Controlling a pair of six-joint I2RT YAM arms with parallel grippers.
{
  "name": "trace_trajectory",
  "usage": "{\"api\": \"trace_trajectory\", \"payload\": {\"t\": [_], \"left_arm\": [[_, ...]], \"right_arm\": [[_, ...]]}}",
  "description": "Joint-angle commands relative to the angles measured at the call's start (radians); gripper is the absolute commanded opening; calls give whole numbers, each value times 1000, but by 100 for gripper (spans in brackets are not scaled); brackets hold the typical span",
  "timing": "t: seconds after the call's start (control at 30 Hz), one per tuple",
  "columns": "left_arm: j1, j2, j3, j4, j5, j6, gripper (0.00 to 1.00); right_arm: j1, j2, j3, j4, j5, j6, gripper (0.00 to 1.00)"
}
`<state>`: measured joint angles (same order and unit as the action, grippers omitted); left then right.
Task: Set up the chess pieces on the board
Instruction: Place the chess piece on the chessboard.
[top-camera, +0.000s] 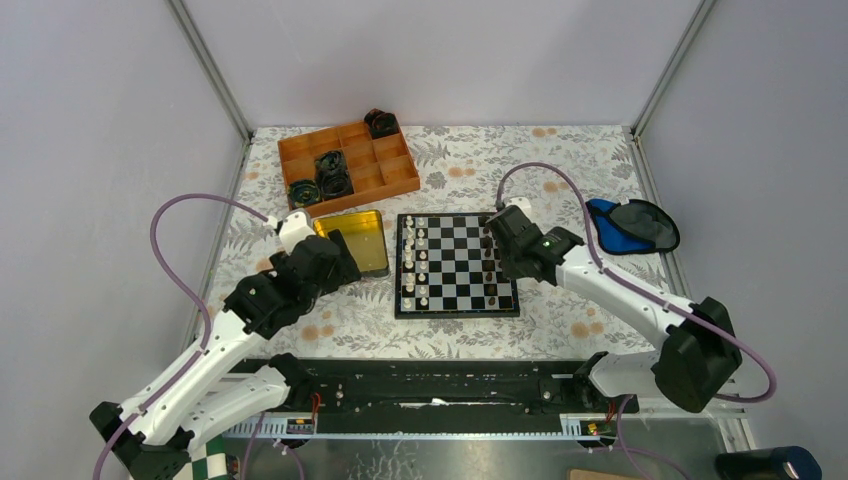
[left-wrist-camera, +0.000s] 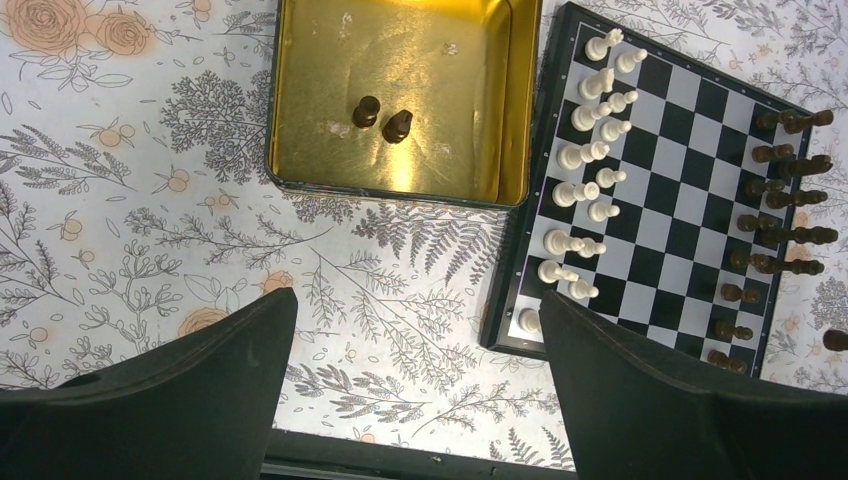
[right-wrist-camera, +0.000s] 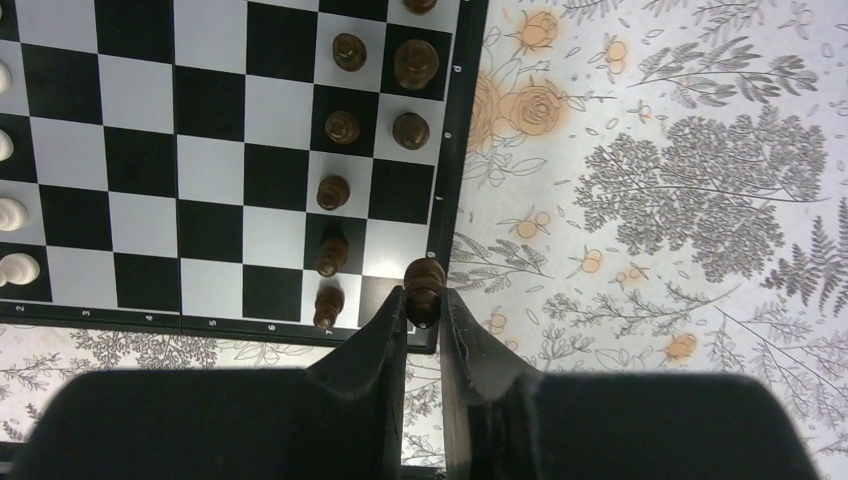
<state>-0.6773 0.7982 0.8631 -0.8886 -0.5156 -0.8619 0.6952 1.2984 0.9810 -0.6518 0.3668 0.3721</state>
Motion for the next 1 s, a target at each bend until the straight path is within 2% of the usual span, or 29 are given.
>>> {"api": "trace_trajectory", "payload": {"t": [0.0, 0.43, 0.97], "left_arm": [[7, 1, -15, 43, -1, -3, 99], [7, 16, -15, 43, -15, 13, 99], [7, 45, -13, 64, -17, 36, 99]], "right_arm": [[-13, 53, 7, 70, -49, 1, 0], [-43, 177, 33, 139, -75, -15, 0], [-68, 234, 32, 179, -84, -19, 0]]}}
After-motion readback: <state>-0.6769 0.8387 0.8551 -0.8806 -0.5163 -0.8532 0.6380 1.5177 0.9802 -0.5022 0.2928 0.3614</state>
